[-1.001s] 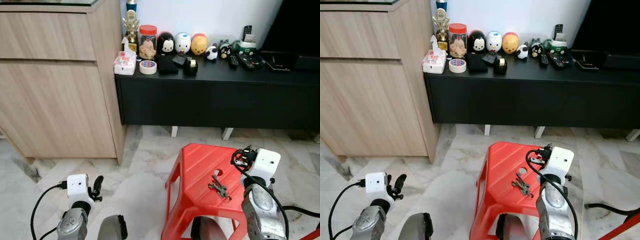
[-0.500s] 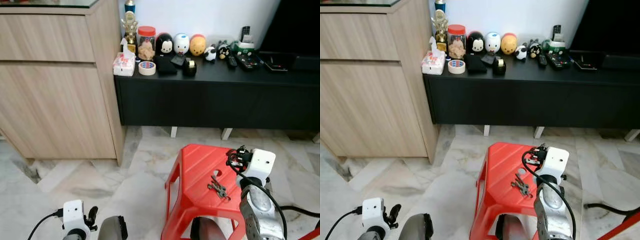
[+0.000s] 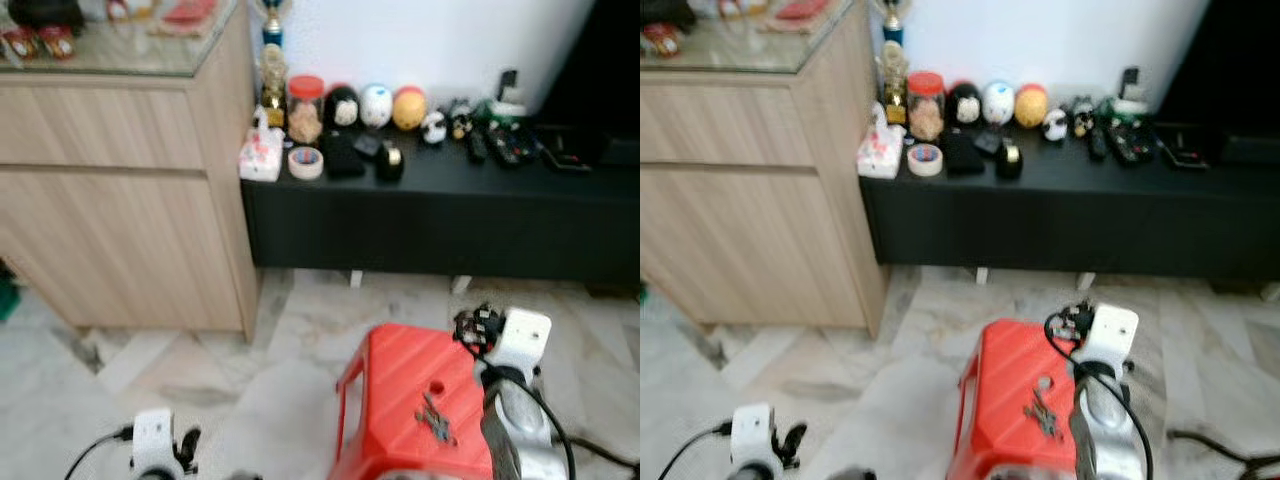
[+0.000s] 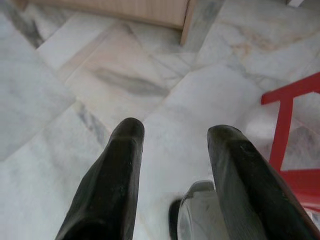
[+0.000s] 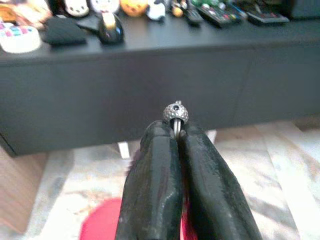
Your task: Hang keys on a hook
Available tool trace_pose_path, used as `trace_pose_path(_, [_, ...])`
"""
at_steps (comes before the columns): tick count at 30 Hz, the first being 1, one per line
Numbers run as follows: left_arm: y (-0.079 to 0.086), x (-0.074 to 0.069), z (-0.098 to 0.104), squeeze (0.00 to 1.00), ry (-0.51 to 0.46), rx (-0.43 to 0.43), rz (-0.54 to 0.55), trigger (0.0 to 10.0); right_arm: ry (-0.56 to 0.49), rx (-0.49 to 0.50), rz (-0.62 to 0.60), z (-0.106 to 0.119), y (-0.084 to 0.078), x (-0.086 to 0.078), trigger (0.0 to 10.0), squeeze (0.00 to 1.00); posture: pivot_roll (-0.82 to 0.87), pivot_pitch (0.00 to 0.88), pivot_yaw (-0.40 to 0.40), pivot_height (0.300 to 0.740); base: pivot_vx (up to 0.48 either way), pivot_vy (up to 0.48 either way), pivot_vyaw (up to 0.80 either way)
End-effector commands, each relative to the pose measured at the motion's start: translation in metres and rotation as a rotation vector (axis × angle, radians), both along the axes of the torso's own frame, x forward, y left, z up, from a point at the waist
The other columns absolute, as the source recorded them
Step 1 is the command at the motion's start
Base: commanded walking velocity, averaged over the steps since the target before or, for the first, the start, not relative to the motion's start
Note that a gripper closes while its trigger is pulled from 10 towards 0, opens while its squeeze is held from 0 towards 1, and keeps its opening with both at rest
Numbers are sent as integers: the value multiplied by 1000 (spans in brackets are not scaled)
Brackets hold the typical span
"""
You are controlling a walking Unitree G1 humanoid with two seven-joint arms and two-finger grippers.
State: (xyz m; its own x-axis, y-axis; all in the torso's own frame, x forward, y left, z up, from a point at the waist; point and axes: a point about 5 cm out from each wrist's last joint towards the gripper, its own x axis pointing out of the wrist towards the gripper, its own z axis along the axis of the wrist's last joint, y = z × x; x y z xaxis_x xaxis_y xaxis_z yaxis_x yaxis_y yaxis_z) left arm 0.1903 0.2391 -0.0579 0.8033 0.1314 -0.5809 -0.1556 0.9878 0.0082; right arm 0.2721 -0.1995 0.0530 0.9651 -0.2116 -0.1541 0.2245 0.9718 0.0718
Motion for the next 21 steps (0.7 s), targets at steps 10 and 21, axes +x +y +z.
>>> trace_pose_path(10, [-6, -33, -20, 0, 150, -16, -15, 10000, 29, -30, -77, -9, -22, -17, 10000, 0, 54, 0, -75, 713, 0, 0, 0])
trace_pose_path(21, [-3, -32, -20, 0, 159, -16, -5, 10000, 25, -44, -89, -7, -23, -15, 10000, 0, 54, 0, -79, 713, -183, 0, 0])
